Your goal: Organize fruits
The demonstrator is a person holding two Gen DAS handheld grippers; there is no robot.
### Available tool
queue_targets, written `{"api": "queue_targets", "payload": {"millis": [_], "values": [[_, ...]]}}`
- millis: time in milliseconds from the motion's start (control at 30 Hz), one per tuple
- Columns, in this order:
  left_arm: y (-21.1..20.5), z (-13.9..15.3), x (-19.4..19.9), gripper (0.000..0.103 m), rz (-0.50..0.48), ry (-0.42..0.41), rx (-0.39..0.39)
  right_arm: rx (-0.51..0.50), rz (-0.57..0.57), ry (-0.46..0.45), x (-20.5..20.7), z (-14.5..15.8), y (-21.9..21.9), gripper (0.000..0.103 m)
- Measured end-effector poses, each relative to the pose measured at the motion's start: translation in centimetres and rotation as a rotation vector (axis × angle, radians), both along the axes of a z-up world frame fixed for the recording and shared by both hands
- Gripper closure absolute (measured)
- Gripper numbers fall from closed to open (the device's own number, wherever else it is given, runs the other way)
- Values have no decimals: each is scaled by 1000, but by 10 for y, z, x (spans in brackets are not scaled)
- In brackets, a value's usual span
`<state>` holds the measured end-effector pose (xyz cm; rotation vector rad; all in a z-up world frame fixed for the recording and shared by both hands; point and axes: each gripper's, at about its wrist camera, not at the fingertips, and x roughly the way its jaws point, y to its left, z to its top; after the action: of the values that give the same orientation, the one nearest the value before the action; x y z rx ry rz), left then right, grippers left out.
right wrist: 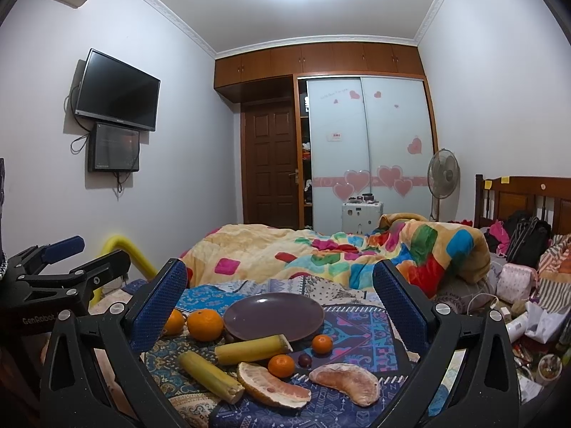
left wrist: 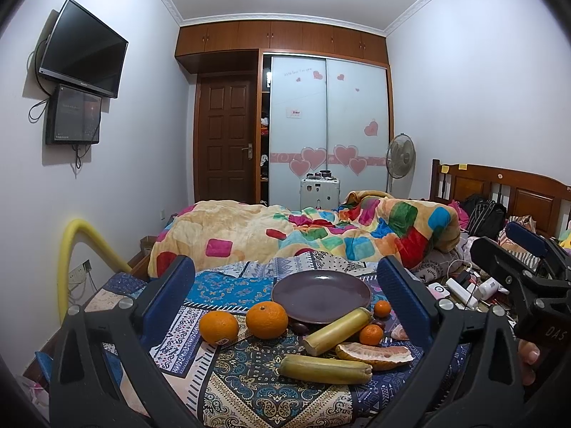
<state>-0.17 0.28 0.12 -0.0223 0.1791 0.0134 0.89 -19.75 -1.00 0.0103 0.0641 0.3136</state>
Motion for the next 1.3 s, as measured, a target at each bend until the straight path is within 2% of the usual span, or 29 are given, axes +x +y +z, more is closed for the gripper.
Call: {"api": "queue_targets", "payload": {"millis": [1100,1300], "values": [[0,0,0,0,2,3,-3,1,12,6,2,1,1,0],[-1,-13,10,0,-6,27,-3,-2,18,20,5,-2,1,0]]}}
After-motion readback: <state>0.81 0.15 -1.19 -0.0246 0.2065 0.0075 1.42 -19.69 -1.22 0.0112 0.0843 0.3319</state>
